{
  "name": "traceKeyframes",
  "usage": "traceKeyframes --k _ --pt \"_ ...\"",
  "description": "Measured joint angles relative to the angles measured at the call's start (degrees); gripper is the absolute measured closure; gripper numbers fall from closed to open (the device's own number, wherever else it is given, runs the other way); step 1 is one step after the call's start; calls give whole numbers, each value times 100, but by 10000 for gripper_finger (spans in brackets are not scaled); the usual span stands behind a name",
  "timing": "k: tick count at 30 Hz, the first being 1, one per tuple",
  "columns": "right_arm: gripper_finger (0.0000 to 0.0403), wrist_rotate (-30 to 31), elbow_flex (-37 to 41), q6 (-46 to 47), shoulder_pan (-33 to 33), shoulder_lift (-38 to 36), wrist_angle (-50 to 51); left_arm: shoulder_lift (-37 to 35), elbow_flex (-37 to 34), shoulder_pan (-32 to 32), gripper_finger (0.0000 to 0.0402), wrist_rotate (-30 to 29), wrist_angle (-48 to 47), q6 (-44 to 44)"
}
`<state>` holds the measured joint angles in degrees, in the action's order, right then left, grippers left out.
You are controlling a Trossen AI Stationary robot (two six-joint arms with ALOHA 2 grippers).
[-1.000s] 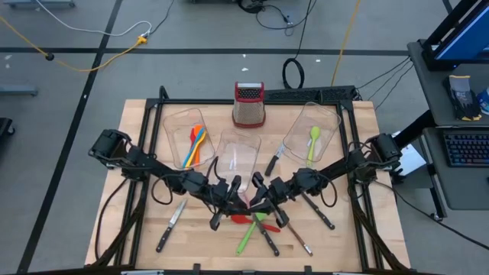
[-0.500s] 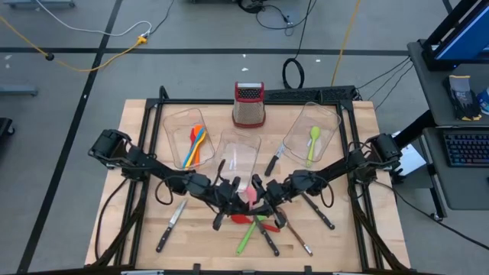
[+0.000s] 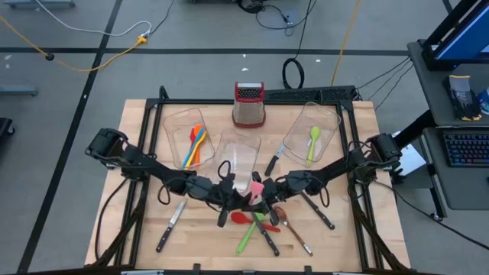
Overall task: Pick & Place Kitchen Items
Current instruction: Put the pink spatula into the left transparent bin
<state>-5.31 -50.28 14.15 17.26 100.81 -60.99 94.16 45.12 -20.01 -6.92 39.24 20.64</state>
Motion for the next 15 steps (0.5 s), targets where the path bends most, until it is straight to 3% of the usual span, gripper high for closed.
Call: traceKeyframes --k 15 --pt "277 353 -7 -14 -103 -25 433 -1293 9 -363 397 -1292 -2430 363"
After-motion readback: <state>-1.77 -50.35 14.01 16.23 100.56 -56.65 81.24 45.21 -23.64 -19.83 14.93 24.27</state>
